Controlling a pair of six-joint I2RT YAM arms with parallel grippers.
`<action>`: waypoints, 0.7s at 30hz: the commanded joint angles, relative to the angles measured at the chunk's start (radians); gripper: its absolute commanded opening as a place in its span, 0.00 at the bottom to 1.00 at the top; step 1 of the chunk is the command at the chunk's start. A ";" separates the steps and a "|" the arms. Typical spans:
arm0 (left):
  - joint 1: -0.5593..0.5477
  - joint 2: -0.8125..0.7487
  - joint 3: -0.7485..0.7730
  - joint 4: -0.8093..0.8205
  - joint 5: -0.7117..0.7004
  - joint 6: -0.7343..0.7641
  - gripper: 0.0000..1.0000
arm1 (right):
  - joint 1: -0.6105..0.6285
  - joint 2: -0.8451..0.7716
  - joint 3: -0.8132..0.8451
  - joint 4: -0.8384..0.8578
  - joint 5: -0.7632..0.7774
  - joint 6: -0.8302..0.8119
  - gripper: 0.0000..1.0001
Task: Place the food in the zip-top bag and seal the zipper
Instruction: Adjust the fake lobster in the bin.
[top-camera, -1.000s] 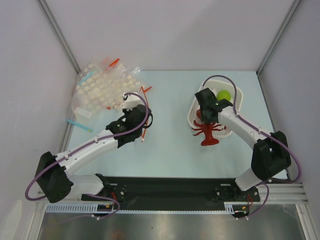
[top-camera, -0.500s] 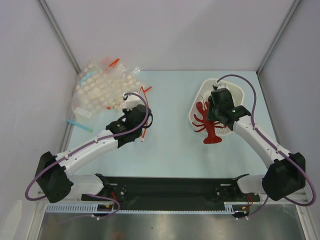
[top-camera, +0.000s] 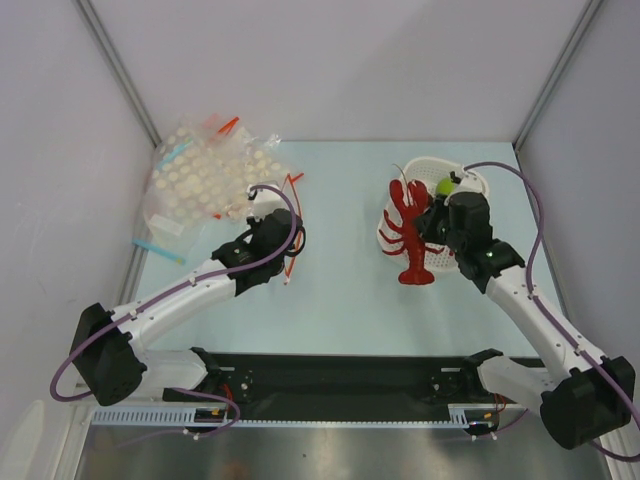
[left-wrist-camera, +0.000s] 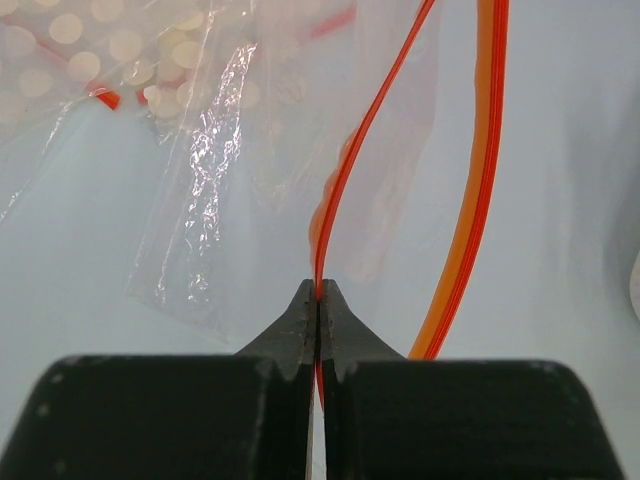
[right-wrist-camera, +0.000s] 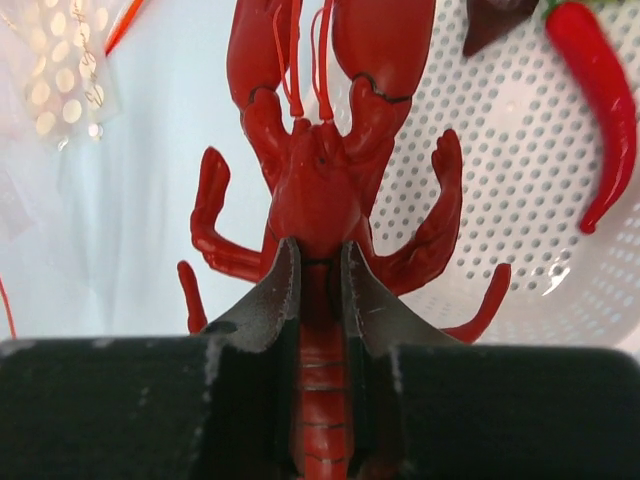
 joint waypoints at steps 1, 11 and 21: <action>0.001 -0.017 0.011 0.032 0.000 0.015 0.00 | 0.006 -0.012 -0.076 0.136 0.046 0.144 0.00; 0.001 -0.010 0.013 0.032 -0.005 0.016 0.00 | 0.247 -0.121 -0.162 0.109 0.582 0.442 0.00; 0.001 -0.007 0.013 0.030 -0.008 0.016 0.00 | 0.439 0.046 -0.003 -0.250 1.005 0.894 0.00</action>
